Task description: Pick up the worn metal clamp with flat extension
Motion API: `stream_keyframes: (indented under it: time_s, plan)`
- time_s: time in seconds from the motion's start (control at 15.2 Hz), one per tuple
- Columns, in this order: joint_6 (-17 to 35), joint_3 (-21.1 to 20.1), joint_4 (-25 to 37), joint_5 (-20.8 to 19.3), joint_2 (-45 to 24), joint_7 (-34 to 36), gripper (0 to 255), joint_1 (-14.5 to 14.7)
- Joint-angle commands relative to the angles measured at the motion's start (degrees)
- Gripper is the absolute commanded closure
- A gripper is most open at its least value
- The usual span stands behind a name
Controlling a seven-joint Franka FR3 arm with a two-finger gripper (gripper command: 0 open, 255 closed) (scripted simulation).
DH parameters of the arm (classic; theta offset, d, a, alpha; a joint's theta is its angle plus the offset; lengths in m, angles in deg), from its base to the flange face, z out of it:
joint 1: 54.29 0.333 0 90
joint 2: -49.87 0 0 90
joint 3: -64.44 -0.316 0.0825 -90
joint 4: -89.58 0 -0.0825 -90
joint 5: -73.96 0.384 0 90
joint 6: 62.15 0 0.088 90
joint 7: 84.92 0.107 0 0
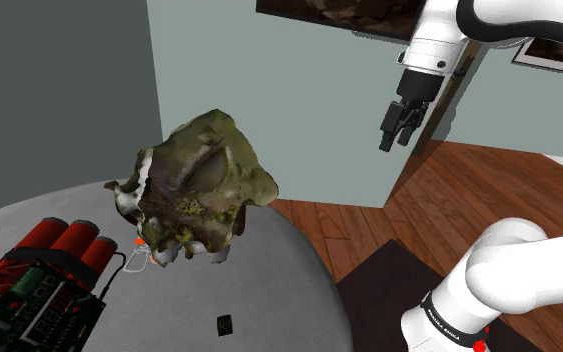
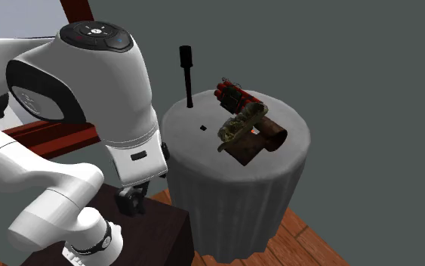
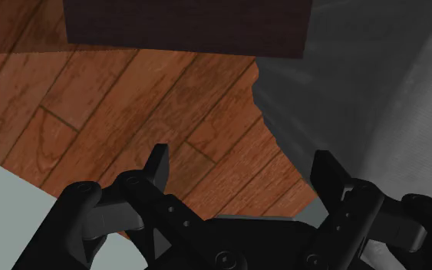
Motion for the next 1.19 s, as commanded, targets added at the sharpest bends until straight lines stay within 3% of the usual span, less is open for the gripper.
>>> stream_keyframes:
  time_s: [0.0, 1.12]
  plan:
    - [0.0, 0.0, 0.0, 0.0, 0.0, 0.0, 0, 0.0]
    - [-2.1, -4.3, 22.8, 25.5, -40.2, 15.6, 0, 4.3]
